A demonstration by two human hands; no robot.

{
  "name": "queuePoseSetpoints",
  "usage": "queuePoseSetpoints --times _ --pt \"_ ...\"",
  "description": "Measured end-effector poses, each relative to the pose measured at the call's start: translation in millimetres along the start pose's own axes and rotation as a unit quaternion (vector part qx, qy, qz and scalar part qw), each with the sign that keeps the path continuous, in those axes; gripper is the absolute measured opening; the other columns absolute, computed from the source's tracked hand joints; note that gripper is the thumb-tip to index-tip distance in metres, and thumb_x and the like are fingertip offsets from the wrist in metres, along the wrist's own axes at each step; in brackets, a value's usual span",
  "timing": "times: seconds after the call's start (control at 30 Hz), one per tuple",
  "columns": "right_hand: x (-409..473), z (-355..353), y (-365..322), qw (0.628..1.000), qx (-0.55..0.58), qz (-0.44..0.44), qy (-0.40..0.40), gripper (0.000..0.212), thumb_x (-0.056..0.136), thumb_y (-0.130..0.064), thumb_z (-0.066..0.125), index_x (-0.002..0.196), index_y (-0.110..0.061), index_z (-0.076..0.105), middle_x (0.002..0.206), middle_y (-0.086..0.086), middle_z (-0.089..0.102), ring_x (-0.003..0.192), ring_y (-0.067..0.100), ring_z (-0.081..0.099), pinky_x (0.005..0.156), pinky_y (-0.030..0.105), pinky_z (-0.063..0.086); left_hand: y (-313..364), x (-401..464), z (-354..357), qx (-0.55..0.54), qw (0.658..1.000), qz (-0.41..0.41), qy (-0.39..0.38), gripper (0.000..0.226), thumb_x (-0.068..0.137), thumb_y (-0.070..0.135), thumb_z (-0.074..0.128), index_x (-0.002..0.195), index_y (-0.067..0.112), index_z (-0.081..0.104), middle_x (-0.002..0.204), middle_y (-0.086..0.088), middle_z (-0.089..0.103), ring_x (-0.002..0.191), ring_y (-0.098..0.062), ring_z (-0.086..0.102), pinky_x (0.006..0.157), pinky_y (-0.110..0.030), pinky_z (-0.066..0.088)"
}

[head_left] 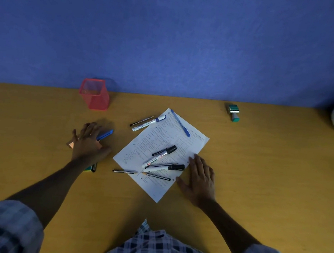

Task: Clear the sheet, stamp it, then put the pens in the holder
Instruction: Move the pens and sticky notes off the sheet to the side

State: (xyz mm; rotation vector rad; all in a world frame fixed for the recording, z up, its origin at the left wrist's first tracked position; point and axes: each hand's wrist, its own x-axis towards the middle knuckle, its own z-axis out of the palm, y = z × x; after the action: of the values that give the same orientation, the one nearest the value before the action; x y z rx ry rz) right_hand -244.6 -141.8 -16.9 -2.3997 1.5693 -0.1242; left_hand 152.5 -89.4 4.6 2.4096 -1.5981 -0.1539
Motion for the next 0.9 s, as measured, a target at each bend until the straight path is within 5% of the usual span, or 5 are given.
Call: queuePoseSetpoints --times 0.43,0.6,0.9 --pt "0.3 4.1 1.4 1.0 0.004 0.002 -0.001 0.087 0.086 -0.076 0.03 0.153 -0.022 0.022 0.162 0.0 0.019 0.15 0.021 0.017 0.12 0.047 0.018 103.3 60.7 11.4 -0.015 0.985 0.167 -0.032 0.043 0.086 0.027 0.066 0.124 0.01 0.06 0.129 -0.011 0.06 0.121 -0.031 0.055 0.095 -0.044 0.047" --pt "-0.4 2.8 1.4 1.0 0.01 0.0 -0.003 0.087 0.086 -0.075 0.033 0.154 -0.022 0.021 0.163 0.0 0.017 0.15 0.021 0.016 0.12 0.044 0.013 133.3 72.8 23.4 0.032 0.983 0.161 -0.085 0.046 0.097 0.03 0.053 0.142 0.02 0.046 0.148 -0.012 0.042 0.135 -0.031 0.039 0.101 -0.047 0.044" --pt "0.8 3.1 2.0 1.0 0.011 0.008 -0.001 0.086 0.086 -0.074 0.037 0.153 -0.02 0.026 0.162 0.001 0.023 0.149 0.022 0.021 0.119 0.045 0.02 139.4 73.7 23.3 0.013 0.99 0.127 -0.067 0.039 0.097 0.01 0.05 0.135 0.018 0.054 0.126 -0.008 0.059 0.115 -0.03 0.053 0.089 -0.042 0.049"
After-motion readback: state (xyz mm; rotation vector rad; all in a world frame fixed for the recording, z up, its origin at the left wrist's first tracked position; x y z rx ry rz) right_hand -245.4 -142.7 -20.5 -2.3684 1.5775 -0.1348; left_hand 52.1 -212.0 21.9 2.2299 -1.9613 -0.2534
